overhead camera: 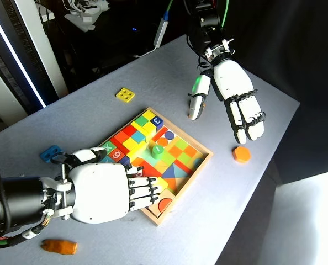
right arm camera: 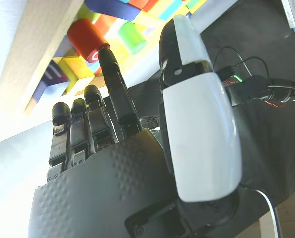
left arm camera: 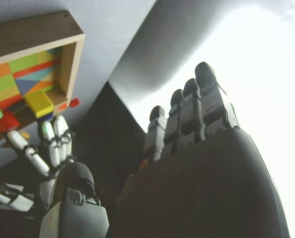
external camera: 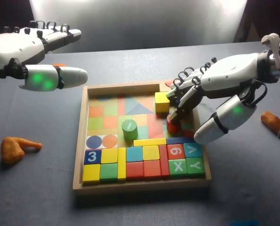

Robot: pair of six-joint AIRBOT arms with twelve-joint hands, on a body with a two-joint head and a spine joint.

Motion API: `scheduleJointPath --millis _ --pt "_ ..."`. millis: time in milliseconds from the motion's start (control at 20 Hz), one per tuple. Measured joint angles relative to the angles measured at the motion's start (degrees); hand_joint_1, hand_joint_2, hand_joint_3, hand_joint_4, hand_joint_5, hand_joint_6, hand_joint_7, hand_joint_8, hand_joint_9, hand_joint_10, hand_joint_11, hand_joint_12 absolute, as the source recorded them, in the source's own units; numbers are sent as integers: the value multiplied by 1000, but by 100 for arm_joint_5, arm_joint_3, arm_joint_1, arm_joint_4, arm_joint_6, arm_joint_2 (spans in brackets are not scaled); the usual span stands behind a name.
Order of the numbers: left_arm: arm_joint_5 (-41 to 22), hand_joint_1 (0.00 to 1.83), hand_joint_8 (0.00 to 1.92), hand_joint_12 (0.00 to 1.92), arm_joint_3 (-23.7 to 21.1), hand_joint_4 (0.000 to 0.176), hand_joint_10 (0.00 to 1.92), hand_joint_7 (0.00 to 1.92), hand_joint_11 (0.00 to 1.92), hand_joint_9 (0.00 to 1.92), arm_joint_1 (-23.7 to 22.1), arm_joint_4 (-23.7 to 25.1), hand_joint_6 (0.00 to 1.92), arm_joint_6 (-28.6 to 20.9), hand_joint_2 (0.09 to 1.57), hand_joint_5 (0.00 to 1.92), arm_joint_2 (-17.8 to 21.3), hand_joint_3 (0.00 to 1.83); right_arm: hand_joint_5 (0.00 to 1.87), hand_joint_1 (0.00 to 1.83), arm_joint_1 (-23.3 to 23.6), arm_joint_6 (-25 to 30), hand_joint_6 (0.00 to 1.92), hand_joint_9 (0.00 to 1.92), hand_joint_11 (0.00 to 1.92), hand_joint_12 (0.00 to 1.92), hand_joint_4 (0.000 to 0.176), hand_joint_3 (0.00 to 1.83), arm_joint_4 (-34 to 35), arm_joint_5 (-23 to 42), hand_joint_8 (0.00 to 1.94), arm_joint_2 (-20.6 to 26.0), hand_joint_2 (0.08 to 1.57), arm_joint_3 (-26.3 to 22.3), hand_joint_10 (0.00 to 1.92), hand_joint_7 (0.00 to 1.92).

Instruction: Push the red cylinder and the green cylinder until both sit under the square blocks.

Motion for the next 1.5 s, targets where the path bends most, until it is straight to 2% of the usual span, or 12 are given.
scheduleJointPath --millis 100,150,350,400,450,600,950,1050,1200,1300,1400,1500 --pt "46 0 0 212 0 138 0 0 0 0 22 -15 1 0 1088 3 11 0 584 343 0 42 3 0 0 278 103 2 -15 22 1 35 1087 -7 0 93" --pt "28 0 0 175 2 135 0 0 0 0 33 -33 0 0 1085 0 15 0 577 325 0 52 0 0 0 294 119 0 -26 26 0 48 1084 -9 0 81" --pt "26 0 0 147 0 123 0 0 0 0 33 -46 1 0 1083 6 17 0 588 322 0 57 2 0 0 294 113 0 -66 57 1 142 1085 -94 0 78" --pt "24 0 0 140 0 133 0 0 0 0 33 -48 0 0 1078 0 17 0 568 311 0 68 0 0 0 293 136 0 -83 70 0 173 1086 -98 0 55" --pt "24 0 0 100 0 117 0 0 0 0 33 -48 0 0 1088 0 17 0 568 313 0 85 0 0 0 325 137 0 -118 63 4 208 1084 -131 0 47" --pt "22 0 0 92 2 123 0 0 0 0 33 -59 0 0 1076 0 22 0 573 301 0 122 2 0 0 329 122 2 -175 59 4 267 1089 -164 0 45" --pt "24 0 0 0 -2 86 0 0 0 0 52 -83 0 2 1096 0 57 3 565 277 -31 219 1 0 0 450 137 0 -201 79 0 345 1091 -216 0 37" --pt "20 0 0 0 -4 101 0 0 0 0 52 -101 0 0 1081 0 66 0 572 269 -42 251 2 0 0 543 136 0 -232 81 4 382 1090 -240 0 35" --pt "20 0 0 0 -7 99 0 0 0 0 57 -101 0 0 1088 0 70 0 578 272 -42 313 3 0 0 476 134 0 -280 83 3 428 1090 -297 0 44" --pt "22 0 0 2 -7 116 0 0 4 0 59 -101 0 0 1075 0 70 0 582 261 -42 356 1 0 0 440 131 0 -315 105 1 468 1094 -323 0 53" --pt "20 0 0 0 -7 114 0 0 0 0 59 -103 0 0 1079 0 70 0 581 249 -42 361 0 0 0 423 136 0 -337 107 0 511 1093 -369 0 51" --pt "9 0 0 0 -7 95 0 0 0 0 70 -101 0 2 1088 0 70 2 587 236 -59 382 1 0 0 367 135 0 -321 120 0 535 1086 -380 0 43"
